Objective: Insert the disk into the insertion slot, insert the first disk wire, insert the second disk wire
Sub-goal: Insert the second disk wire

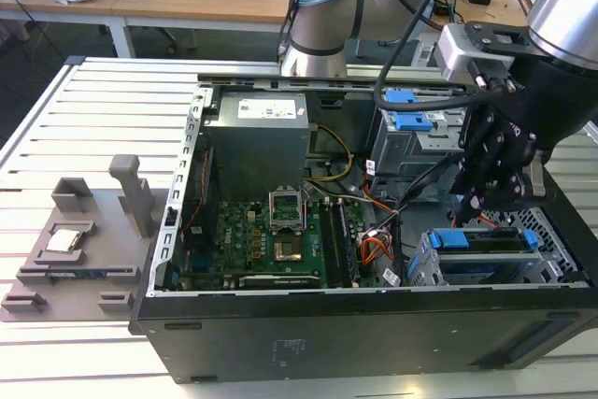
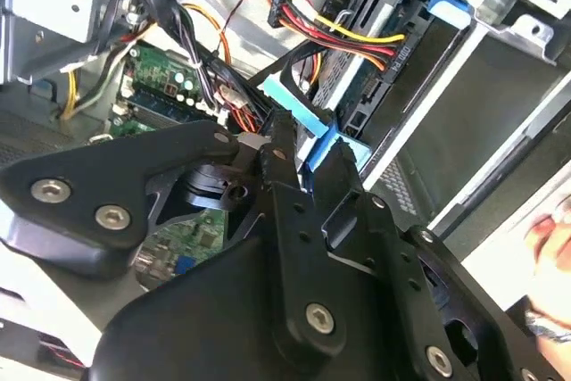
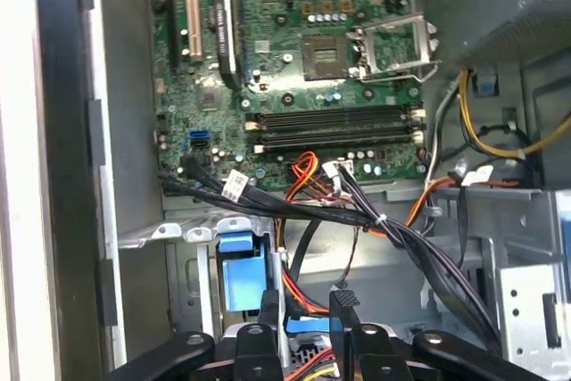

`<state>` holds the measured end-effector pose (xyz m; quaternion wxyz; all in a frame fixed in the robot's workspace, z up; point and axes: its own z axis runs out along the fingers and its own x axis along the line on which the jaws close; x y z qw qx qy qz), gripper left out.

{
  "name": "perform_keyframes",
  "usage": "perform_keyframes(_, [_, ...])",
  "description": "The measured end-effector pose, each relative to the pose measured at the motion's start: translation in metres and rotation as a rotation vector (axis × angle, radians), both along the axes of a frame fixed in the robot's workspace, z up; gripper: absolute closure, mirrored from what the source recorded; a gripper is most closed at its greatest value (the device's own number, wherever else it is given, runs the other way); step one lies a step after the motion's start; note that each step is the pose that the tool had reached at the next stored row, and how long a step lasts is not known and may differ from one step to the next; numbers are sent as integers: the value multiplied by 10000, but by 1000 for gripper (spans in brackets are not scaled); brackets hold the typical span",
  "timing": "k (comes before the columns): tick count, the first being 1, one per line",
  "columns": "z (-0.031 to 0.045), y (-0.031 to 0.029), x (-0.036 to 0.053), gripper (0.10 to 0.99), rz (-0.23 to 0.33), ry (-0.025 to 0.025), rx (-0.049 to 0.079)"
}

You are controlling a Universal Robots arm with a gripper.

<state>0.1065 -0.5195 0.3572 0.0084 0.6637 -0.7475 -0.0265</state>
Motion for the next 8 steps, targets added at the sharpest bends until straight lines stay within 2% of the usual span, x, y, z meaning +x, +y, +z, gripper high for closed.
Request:
perform_keyframes(1, [0,0,0,725,-129,0,0])
perform_keyframes(2, [-4,0,0,725,-537,0,-1])
perform_keyframes(8, [-40,0,16,725,-554,5,1])
